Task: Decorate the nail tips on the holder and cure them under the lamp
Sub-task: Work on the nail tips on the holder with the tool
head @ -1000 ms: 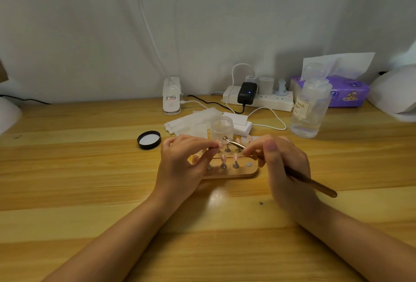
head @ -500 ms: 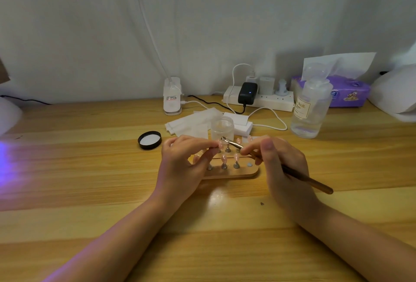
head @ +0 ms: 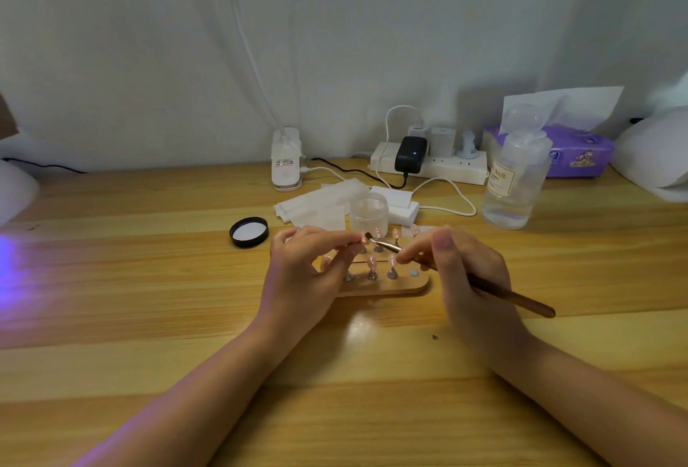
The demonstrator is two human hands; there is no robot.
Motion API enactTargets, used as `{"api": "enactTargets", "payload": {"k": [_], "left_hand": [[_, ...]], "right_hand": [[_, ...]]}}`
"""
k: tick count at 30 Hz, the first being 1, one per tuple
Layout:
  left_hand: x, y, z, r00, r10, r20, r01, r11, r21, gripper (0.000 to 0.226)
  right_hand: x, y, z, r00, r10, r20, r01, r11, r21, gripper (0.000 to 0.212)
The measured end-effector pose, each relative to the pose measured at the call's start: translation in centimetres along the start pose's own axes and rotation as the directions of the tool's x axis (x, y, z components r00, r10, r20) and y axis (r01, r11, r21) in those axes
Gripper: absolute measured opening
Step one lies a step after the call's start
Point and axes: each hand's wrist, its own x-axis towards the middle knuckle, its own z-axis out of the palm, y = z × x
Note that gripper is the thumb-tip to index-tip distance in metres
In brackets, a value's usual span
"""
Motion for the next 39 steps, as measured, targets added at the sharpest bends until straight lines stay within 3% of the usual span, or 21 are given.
{"api": "enactTargets", "payload": {"k": [4, 11, 17, 20, 26, 28, 31, 32, 34, 39], "left_hand": [[0.0, -0.1, 0.0, 1.000, -0.016, 0.007, 0.016, 1.000, -0.004, 0.022], [0.1, 0.2, 0.1, 1.000, -0.023, 0.012, 0.023, 1.000, -0.007, 0.023], [0.1, -0.1, 0.1, 1.000, 0.006, 0.007, -0.006, 1.000, -0.012, 0.023], [0.2, -0.3, 0.1, 0.999, 0.030, 0.012, -0.030, 0.999, -0.023, 0.020], [0.3, -0.1, 0.1, 0.996, 0.087, 0.004, -0.087, 0.996, 0.001, 0.020], [0.3, 0.0, 0.1, 0.993, 0.113, 0.013, -0.114, 0.993, 0.020, 0.015], [0.4, 0.1, 0.1, 0.990, 0.143, 0.013, -0.143, 0.989, 0.032, 0.015], [0.4, 0.1, 0.1, 0.988, 0.153, 0.014, -0.153, 0.988, 0.033, 0.016], [0.4, 0.3, 0.0, 0.987, 0.162, 0.023, -0.163, 0.986, 0.039, 0.019], [0.2, 0.6, -0.1, 0.981, 0.184, 0.066, -0.188, 0.981, 0.056, 0.025]], "right_hand": [[-0.1, 0.0, -0.1, 0.998, -0.066, 0.006, 0.066, 0.998, 0.021, 0.047], [0.0, 0.0, 0.0, 0.998, 0.069, -0.010, -0.069, 0.997, 0.029, 0.034], [0.0, -0.1, 0.3, 0.994, -0.110, -0.006, 0.110, 0.993, 0.033, 0.042], [0.0, 0.1, 0.0, 0.998, -0.050, -0.027, 0.050, 0.999, 0.016, 0.041], [0.2, 0.1, -0.5, 0.983, 0.185, -0.012, -0.181, 0.973, 0.142, 0.051], [0.4, 0.0, -0.6, 0.978, 0.202, 0.049, -0.205, 0.977, 0.065, 0.046], [0.7, -0.3, -0.4, 0.974, 0.155, 0.163, -0.139, 0.985, -0.106, 0.020], [0.7, -0.3, -0.3, 0.971, 0.131, 0.201, -0.105, 0.985, -0.134, 0.024], [0.7, -0.1, -0.2, 0.963, 0.109, 0.246, -0.073, 0.986, -0.150, 0.028], [0.7, -0.4, -0.2, 0.974, 0.105, 0.200, -0.096, 0.994, -0.053, 0.015]]}}
